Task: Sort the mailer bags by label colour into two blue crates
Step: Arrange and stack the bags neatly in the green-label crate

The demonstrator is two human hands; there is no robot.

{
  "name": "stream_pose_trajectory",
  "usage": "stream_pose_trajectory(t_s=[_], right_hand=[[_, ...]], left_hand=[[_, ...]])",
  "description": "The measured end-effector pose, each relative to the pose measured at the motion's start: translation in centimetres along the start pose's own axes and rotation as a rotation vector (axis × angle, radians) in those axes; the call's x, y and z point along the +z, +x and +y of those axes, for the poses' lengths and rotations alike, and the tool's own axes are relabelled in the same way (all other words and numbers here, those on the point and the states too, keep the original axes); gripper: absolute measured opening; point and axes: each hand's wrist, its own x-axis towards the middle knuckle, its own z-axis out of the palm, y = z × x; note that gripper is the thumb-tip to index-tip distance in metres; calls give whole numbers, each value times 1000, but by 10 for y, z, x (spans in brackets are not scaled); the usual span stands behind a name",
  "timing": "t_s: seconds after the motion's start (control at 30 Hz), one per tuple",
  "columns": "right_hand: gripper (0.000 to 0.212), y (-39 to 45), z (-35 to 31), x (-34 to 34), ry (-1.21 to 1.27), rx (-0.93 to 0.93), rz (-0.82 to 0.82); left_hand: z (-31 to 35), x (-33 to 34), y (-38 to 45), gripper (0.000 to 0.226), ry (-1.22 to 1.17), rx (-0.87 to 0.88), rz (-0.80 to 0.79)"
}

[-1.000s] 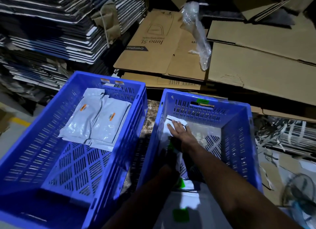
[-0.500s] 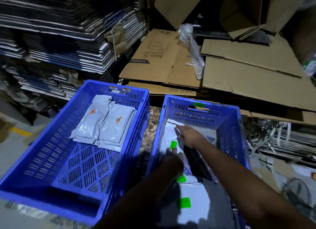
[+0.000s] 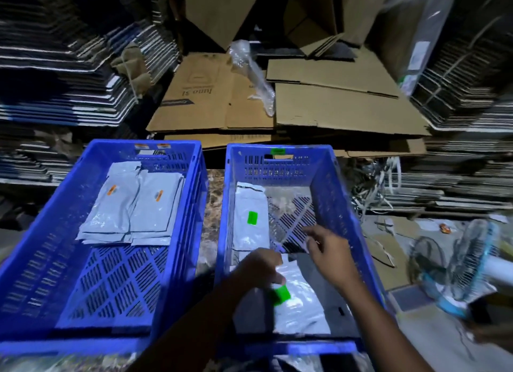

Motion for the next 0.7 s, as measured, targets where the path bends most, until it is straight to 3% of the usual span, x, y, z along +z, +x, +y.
stream_pose_trajectory(t_s=[0.03,0.1,0.17,0.23,0.37,0.43,0.57,0.7], right_hand=[[26,-6,-3,-6,30,4,49],[26,-14,-6,-14,77,3,139],[24,-20,-7,-19,126,5,219],[21,-23,-9,-23,190,21,302],[19,-26,-14,-16,195,37,432],[29,-23,-15,-5,148,71,365],[39,-16,-25,9,349,226,44],[52,1,-15,14,317,213,29]], left_hand=[[12,-10,-6,32,-68,-33,-27],[23,-28,-12,15,-15,-70,68],[23,-32,-17,7,-106,-160,37],[17,-30,-17,10,-227,-254,104],[19,-41,-17,19,-785,-412,377],[22,-47,-15,21,-955,-447,515],[34,-45,-4,17,-1085,-475,711],[32,-37,6,15,-1198,-516,666]])
